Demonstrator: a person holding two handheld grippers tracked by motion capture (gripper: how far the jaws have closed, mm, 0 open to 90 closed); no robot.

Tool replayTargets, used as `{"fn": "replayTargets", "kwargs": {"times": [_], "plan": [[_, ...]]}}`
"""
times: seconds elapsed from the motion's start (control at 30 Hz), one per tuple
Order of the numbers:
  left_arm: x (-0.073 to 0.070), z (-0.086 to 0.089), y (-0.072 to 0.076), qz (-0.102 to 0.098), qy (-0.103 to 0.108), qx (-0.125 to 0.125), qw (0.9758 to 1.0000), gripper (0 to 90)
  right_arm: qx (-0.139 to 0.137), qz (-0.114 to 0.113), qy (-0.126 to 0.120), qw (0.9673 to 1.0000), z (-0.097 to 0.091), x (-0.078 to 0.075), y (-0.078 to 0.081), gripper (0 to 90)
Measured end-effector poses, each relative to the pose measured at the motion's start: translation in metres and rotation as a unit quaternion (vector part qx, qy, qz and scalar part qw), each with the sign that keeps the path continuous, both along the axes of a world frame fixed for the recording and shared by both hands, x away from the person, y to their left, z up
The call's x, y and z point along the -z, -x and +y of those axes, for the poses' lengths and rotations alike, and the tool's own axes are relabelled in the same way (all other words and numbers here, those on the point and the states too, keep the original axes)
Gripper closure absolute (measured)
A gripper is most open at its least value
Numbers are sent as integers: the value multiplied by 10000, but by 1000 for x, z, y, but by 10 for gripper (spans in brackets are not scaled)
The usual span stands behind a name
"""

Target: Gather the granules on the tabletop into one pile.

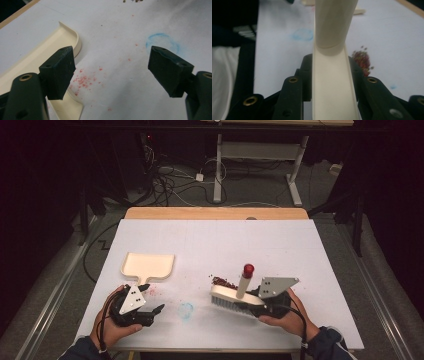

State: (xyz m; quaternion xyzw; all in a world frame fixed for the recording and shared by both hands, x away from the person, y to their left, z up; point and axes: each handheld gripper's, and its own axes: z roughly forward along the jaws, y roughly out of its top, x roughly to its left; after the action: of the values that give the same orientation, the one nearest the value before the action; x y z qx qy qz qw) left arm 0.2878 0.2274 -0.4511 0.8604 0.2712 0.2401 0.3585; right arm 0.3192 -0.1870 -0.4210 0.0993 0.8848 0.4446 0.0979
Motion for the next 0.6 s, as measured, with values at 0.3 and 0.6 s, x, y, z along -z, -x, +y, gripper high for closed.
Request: {"fn": "replayTargets", "kwargs": {"times": [0.3, 0.6], "plan": [[-1, -7, -3, -11, -5, 150, 9999, 211, -414, -9, -25, 9991, -27, 16, -23, 672], [1, -10, -3, 28, -39, 222, 9997, 211, -746, -5, -50, 9972, -1, 19, -60, 670]]}}
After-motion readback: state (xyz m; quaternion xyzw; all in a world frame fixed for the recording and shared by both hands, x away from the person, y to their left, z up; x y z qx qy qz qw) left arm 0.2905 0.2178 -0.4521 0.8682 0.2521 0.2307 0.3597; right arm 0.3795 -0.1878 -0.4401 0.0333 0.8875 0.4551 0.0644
